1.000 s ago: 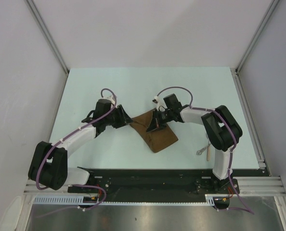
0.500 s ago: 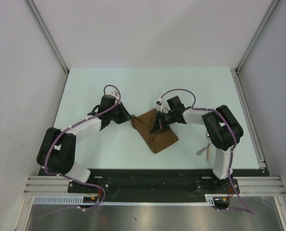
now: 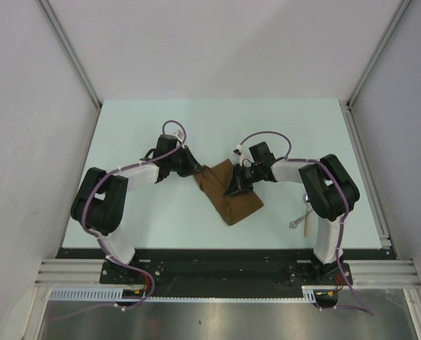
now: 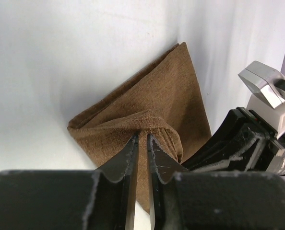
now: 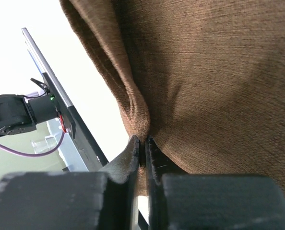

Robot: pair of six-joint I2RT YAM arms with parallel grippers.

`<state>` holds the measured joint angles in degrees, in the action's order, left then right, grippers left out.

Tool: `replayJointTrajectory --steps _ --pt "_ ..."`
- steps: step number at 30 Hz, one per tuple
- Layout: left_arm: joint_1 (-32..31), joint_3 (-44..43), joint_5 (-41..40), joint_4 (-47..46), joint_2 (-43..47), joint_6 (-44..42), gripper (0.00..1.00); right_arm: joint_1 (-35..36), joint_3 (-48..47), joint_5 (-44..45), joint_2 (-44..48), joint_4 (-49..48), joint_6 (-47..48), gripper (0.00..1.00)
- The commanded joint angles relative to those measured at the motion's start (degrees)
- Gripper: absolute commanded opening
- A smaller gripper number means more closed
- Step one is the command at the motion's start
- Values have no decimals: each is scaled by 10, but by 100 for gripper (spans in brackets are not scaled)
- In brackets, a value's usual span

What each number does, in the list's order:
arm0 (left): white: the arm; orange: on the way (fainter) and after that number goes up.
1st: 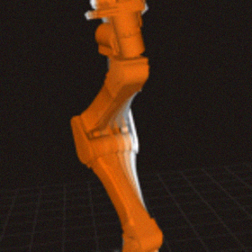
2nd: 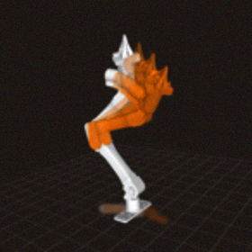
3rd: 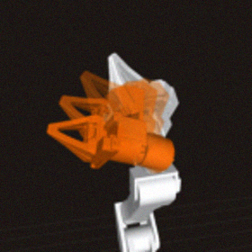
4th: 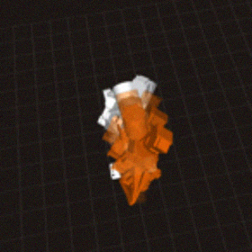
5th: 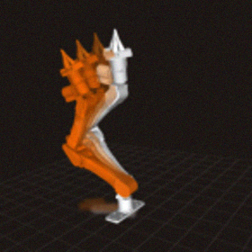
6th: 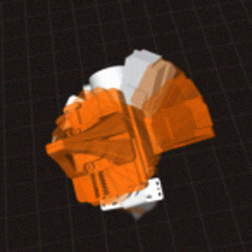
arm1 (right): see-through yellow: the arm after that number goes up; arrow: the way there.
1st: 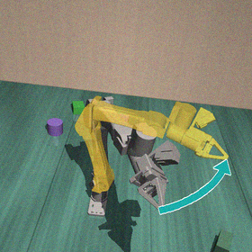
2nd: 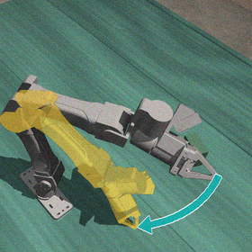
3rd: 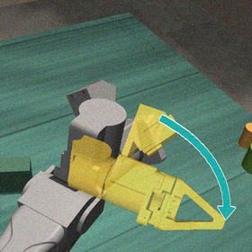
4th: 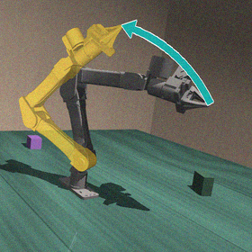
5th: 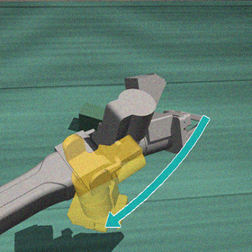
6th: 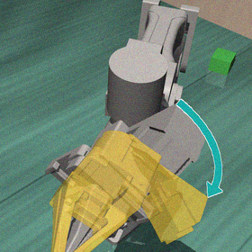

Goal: Fold the napkin into a case and place the utensils inside
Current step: Fold the upper triangle-folded napkin at the center of the board.

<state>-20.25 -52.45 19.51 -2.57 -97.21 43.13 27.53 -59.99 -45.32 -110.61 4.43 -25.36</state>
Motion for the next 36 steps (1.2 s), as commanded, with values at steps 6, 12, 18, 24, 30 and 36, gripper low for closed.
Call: replayJointTrajectory --steps 6,12,18,24,30,36 --pt "-5 -35 38 -60 -60 20 16 -8 -18 100 97 117 71 56" --pt "-6 -35 40 -70 -71 23 16 6 72 128 191 116 70 72" --pt "-7 -42 46 -75 -80 25 16 6 94 136 200 93 81 73" --pt "-11 -49 47 -75 -90 27 16 18 85 144 158 88 82 70" --pt "-18 -47 46 -76 -93 25 16 30 115 125 153 66 72 60" --pt "-20 -46 46 -75 -85 26 16 30 118 124 166 59 57 27"
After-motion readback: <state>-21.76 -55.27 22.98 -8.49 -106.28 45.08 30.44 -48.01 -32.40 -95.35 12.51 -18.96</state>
